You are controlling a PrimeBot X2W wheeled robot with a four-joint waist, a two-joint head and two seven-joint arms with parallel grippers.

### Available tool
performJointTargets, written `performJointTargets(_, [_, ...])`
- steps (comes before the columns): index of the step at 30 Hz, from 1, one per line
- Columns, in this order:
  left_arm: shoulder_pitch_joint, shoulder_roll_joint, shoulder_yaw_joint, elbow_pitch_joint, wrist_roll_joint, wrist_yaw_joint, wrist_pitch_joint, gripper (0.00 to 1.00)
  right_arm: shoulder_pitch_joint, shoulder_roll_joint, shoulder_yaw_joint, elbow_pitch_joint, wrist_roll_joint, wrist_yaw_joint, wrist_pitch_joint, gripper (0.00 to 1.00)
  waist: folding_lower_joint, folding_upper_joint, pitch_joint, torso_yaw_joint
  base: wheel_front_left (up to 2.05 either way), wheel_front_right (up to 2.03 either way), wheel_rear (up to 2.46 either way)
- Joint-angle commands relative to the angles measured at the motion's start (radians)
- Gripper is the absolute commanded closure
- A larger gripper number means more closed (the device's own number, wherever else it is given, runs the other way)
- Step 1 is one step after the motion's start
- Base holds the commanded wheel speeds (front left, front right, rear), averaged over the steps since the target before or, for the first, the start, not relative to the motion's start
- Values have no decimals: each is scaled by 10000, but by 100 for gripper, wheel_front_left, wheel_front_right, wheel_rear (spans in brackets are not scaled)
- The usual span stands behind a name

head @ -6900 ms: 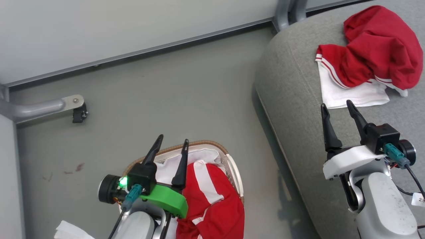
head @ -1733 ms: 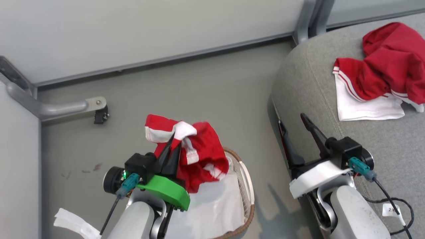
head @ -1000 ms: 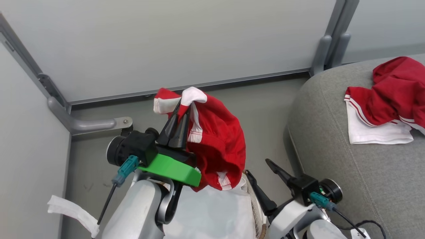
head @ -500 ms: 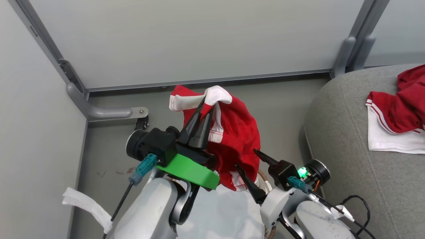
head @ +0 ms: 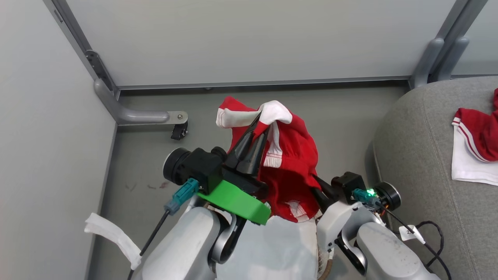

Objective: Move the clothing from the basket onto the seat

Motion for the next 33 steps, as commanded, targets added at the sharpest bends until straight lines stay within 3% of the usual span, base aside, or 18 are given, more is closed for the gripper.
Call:
performJointTargets(1, [-111,19,75,37,35,51,-7,100,111,-53,-217,-12,18,-14,-3,100,0,0,37,-89,0,0,0])
performJointTargets(4, [28,20,275,165,175,104,-7,100,383,-53,-732,-93,54,-14,-3,100,0,0,49,-316,0,0,0])
performJointTargets(5, [91,20,358,194,191,109,-7,64,476,-46,-911,-158,51,-14,-3,100,0,0,41,-415,0,0,0])
performJointTargets(6, [180,22,408,264,218,109,-7,45,575,-49,-1063,-214,39,-14,-3,100,0,0,23,-521,0,0,0])
performJointTargets(7, [275,22,504,314,234,118,-7,0,707,-48,-1234,-291,5,-14,-3,100,0,0,2,-655,0,0,0])
performJointTargets(14, [676,25,1083,710,489,38,-6,0,1536,-53,-2402,-1294,39,-14,-4,100,0,0,-100,-1850,0,0,0])
performJointTargets(22, [1186,26,1554,1001,860,-156,-3,0,2152,-42,-3433,-2788,1,-13,-4,100,0,0,-120,-3794,0,0,0])
performJointTargets(27, [1452,26,1712,1079,1007,-253,-3,0,2085,-39,-3689,-3558,16,-14,-4,100,0,0,-24,-5013,0,0,0])
performJointTargets(33, [1490,31,1769,1185,1311,-328,-3,0,1676,-43,-3733,-4061,112,-14,-4,100,0,0,237,-6019,0,0,0])
